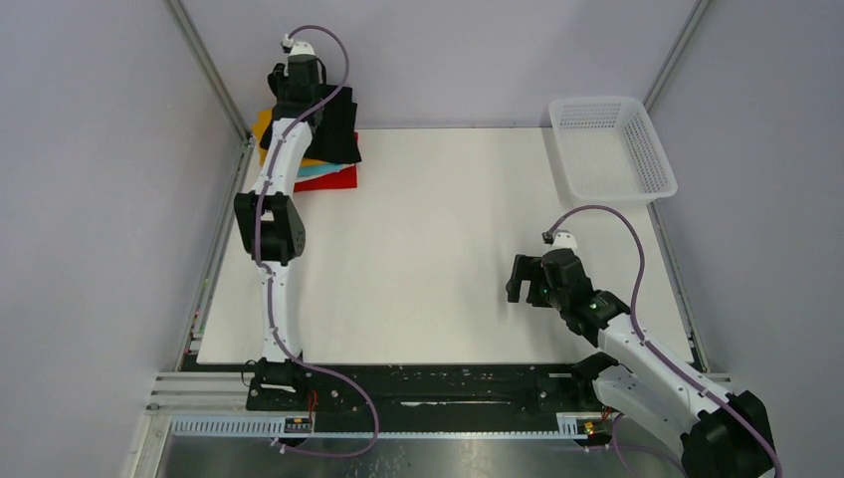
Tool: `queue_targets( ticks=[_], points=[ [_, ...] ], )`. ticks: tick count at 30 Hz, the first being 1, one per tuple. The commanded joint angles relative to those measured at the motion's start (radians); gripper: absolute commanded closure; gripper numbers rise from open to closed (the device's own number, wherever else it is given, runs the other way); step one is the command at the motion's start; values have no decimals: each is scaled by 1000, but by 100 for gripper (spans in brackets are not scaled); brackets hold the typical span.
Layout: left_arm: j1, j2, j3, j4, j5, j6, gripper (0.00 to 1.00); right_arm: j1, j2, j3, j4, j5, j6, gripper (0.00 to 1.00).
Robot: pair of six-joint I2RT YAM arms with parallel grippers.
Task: Fold and stack the t-shirts
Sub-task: Put the neatly folded tshirt into the corner of the board with the left arm
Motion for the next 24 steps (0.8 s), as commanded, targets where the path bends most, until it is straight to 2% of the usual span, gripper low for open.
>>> queue_targets(
  ticks=[1,15,24],
  points=[
    [48,-2,38,69,42,-9,97,0,26,60,-21,58,-5,1],
    [116,58,66,128,94,-33,95,0,52,93,-37,80,4,1],
    [124,82,74,168,53,-10,94,0,57,122,-72,107,6,0]
  ],
)
